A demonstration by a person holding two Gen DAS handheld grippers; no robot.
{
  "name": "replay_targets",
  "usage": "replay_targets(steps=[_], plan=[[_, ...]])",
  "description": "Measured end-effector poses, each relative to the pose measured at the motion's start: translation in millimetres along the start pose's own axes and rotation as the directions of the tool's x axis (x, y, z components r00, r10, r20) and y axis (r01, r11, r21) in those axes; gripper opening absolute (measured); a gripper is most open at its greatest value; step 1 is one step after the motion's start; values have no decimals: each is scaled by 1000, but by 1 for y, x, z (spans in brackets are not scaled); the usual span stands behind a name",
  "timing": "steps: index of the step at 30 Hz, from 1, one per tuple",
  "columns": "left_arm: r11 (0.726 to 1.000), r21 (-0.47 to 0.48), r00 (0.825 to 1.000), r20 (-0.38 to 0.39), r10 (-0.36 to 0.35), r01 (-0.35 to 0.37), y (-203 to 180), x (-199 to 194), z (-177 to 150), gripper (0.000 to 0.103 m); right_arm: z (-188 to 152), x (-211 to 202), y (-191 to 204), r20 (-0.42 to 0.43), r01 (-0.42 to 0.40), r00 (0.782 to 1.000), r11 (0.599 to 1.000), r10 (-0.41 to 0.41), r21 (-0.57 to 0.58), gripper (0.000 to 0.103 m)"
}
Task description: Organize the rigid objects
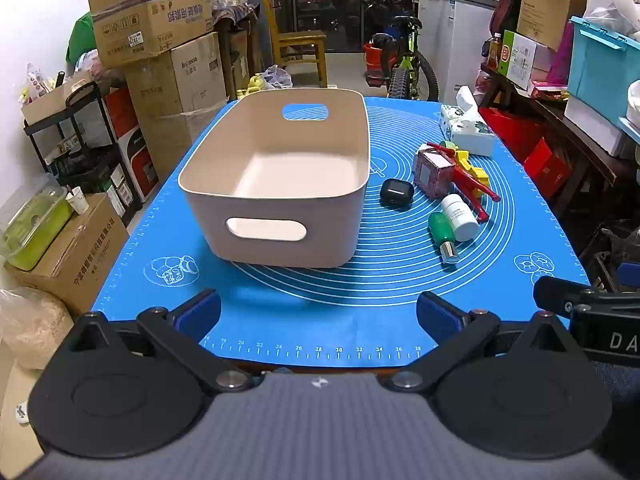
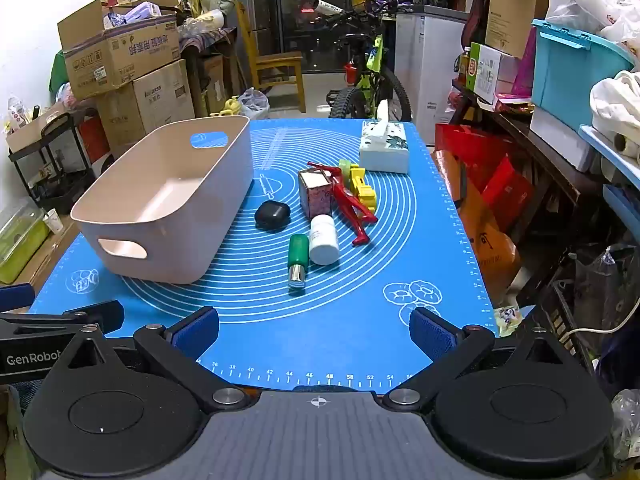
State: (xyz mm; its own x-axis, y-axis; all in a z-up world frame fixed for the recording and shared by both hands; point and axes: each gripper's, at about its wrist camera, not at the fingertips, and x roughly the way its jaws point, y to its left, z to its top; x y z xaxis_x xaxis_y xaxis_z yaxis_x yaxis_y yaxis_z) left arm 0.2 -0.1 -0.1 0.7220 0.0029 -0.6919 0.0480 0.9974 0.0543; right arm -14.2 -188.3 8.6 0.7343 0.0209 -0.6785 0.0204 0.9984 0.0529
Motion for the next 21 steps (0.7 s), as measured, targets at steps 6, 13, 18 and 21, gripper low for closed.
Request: replay_targets(steps=[6,13,18,21], plan=[[1000,-1,1000,6,-1,1,0,0,0,103,0,0,0,-1,1,1000,1000,-1,1,101],[1000,-2,1000,6,-2,2,0,0,0,103,0,1,1,-3,3,1000,1000,-3,-1,101],[1000,-1,1000,6,-1,1,0,0,0,103,0,0,1,-1,2,1000,1000,-2,-1,101],[1000,-1,1000,6,-1,1,0,0,0,103,0,0,1,0,2,1000,1000,-2,-1,101]])
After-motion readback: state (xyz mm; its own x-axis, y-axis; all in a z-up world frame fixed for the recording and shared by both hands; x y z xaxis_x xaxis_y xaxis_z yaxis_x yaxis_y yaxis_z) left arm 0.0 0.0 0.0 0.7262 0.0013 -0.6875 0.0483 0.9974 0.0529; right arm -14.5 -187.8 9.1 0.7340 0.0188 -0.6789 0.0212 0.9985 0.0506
